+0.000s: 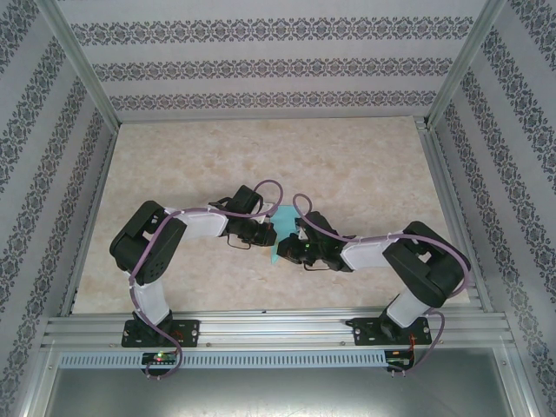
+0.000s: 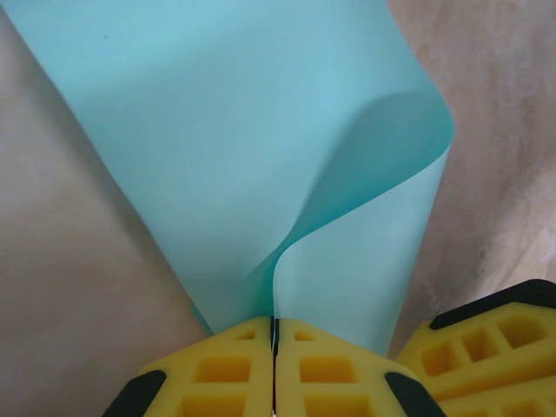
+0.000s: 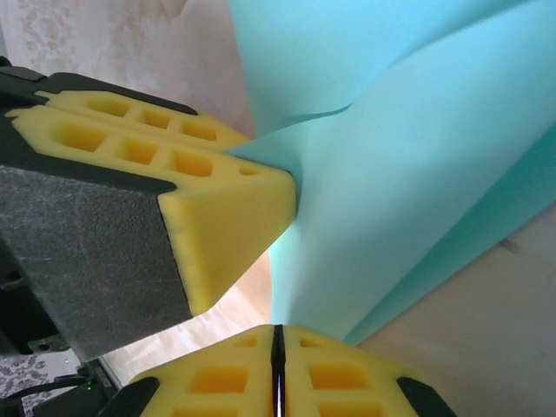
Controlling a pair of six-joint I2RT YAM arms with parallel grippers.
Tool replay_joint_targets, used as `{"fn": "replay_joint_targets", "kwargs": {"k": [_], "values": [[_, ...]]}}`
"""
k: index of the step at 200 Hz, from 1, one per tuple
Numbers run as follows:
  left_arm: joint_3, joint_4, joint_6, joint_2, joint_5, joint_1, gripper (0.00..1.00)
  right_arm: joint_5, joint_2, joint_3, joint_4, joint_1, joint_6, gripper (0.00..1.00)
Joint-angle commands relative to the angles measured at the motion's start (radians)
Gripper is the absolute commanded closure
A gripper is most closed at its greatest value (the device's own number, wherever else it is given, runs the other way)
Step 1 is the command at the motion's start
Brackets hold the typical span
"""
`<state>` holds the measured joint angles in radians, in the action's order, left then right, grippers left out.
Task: Fold a paper plane with a square sheet of paper (pick it up from the middle)
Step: Third fold the triangle at the center of the table.
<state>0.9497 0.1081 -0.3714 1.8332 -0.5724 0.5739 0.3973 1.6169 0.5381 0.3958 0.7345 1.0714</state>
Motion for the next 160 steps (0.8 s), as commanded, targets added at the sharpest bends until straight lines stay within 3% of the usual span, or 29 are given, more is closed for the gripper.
{"fn": "replay_joint_targets", "kwargs": {"k": [1,87,160], "values": [[0.003,0.065,0.029,0.039,0.039,-0.011,0.91,0.031,0.026,0.032,0.056,-0.009,0.001,0.90],[0.009,0.082,0.041,0.042,0.043,-0.011,0.91,-0.004,0.107,0.001,0.060,-0.014,0.009,0.90],[0.009,0.088,0.046,0.042,0.044,-0.011,0.91,0.022,-0.040,0.009,0.004,-0.072,-0.027,0.89]]}}
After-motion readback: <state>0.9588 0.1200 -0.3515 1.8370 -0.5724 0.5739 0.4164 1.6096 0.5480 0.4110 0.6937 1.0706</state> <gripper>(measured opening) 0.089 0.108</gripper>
